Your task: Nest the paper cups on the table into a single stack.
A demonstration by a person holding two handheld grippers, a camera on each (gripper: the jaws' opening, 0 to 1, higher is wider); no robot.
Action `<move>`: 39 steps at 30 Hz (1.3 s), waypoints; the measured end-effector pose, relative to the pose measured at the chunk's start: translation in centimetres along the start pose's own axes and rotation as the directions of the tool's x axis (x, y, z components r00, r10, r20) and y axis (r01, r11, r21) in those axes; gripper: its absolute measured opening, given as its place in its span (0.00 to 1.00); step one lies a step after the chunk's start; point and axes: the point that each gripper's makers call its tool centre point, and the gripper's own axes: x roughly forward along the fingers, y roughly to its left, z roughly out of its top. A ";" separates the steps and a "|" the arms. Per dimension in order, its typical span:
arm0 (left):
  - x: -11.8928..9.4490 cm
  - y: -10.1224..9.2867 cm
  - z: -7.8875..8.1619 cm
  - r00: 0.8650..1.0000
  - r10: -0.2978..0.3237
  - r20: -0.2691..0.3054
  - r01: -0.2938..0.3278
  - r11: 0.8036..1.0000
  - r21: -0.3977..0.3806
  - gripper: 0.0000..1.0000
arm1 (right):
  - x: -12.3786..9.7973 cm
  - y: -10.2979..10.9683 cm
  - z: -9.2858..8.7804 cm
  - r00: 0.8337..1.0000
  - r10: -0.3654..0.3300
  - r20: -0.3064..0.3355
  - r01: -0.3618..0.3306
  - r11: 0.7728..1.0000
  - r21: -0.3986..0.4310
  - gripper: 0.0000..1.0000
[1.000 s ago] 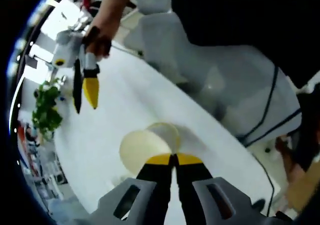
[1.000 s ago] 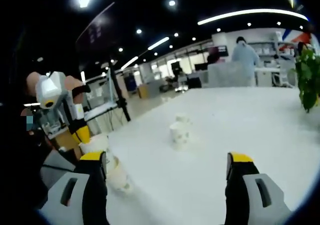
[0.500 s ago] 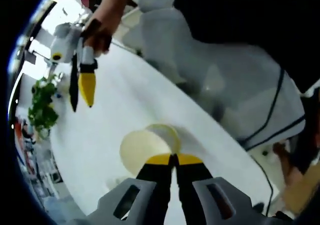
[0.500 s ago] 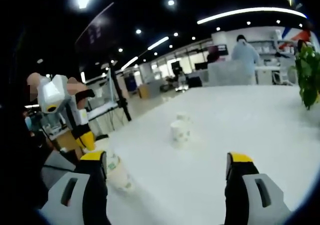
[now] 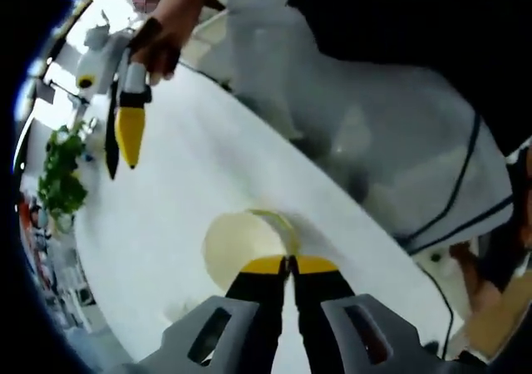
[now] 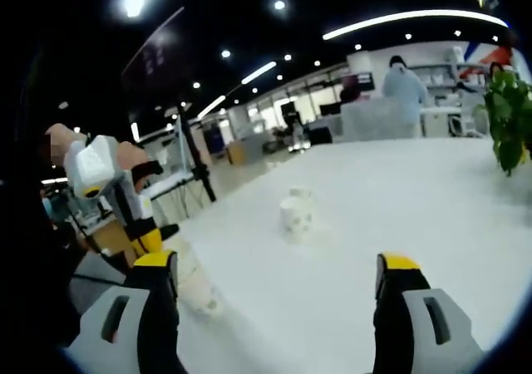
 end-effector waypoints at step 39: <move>-2.5 2.5 0.4 0.936 0.293 0.194 -0.193 0.891 -0.411 0.22 | -0.4 1.0 -0.2 0.999 0.012 -0.040 -0.012 1.000 0.000 0.96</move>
